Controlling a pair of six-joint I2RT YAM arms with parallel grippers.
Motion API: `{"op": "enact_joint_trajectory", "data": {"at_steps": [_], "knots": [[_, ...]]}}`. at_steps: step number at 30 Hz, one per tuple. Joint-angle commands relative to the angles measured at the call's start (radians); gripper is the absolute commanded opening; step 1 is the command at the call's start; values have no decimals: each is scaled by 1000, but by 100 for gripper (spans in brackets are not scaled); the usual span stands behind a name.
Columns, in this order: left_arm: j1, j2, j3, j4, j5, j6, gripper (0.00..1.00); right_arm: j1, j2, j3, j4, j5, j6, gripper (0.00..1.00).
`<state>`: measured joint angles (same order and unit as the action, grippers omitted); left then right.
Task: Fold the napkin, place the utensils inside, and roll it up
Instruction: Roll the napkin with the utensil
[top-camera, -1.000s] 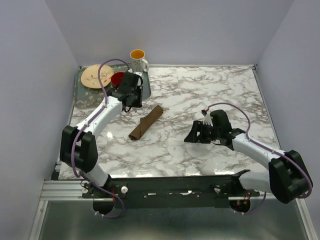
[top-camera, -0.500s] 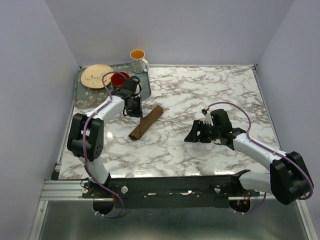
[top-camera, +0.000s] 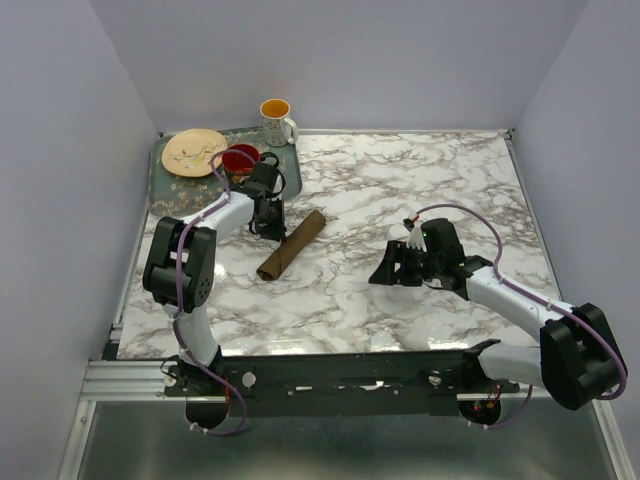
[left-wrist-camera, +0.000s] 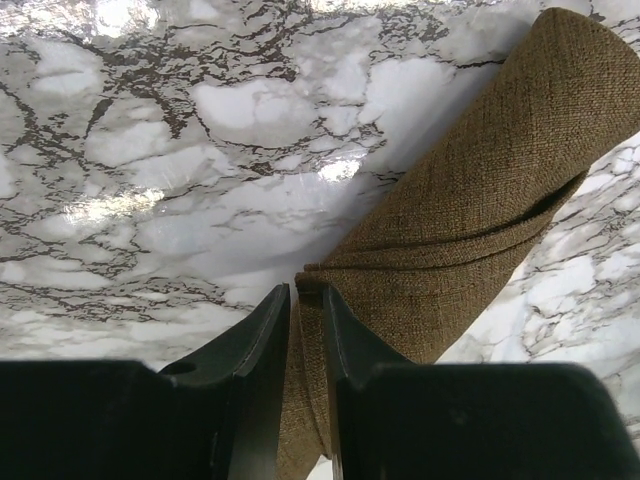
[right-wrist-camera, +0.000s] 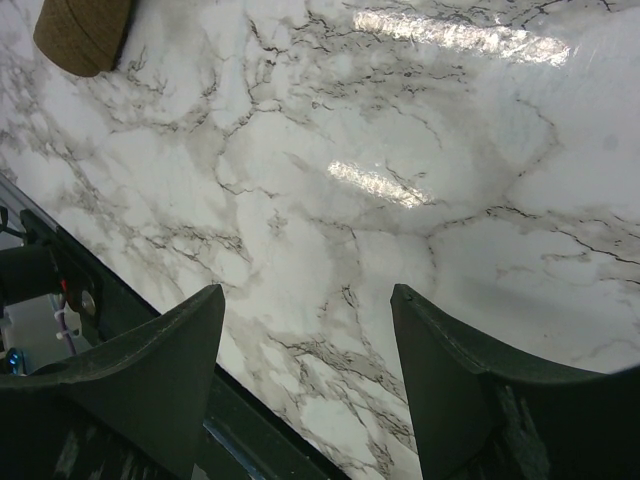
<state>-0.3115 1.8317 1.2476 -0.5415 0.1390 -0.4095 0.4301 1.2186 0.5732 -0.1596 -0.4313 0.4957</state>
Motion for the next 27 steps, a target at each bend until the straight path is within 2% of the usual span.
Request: {"op": "enact_joint_trajectory", "data": {"at_steps": [1, 7, 10, 12, 19, 22, 27], "knots": [[-1, 27, -16, 26, 5, -6, 28, -5, -10, 13, -15, 3, -19, 76], [-1, 5, -17, 22, 1, -12, 28, -7, -5, 10, -15, 2, -22, 76], [-1, -32, -10, -1, -18, -9, 31, -7, -4, 8, -15, 0, -20, 76], [-1, -67, -2, -21, -22, -8, 39, -7, -2, 11, -15, 2, -22, 76], [-1, -196, 18, -67, -10, -5, 56, -7, -24, 77, -64, 60, -49, 76], [-1, -248, 19, -71, 30, 8, 60, -7, -54, 114, -98, 130, -62, 76], [-43, -374, 26, 1, 224, 14, 68, -7, -131, 183, -213, 249, -94, 76]]}}
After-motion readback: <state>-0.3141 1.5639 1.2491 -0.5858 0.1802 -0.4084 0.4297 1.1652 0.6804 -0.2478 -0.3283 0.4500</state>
